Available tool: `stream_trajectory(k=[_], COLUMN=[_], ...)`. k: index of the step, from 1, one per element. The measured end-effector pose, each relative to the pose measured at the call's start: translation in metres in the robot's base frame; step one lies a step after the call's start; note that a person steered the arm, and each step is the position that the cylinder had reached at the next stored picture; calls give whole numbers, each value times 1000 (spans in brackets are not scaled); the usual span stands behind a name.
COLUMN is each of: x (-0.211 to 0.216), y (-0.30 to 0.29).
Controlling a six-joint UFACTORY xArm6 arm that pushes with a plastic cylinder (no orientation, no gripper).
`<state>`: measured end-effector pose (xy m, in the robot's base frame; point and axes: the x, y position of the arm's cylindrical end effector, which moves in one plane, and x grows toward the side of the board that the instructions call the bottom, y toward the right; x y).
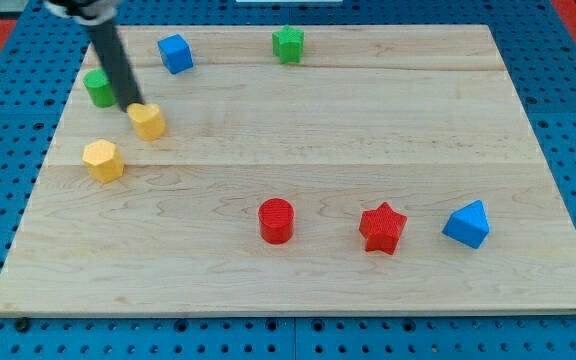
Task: Keep the yellow heart horizontally at the left side of the red circle
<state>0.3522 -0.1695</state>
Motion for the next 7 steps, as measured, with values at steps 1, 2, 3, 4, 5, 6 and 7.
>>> stream_trajectory(k=[1,2,3,4,5,6,7], x=[19,27,1,11,45,73,59], y=[15,9,2,-28,-10,32,58])
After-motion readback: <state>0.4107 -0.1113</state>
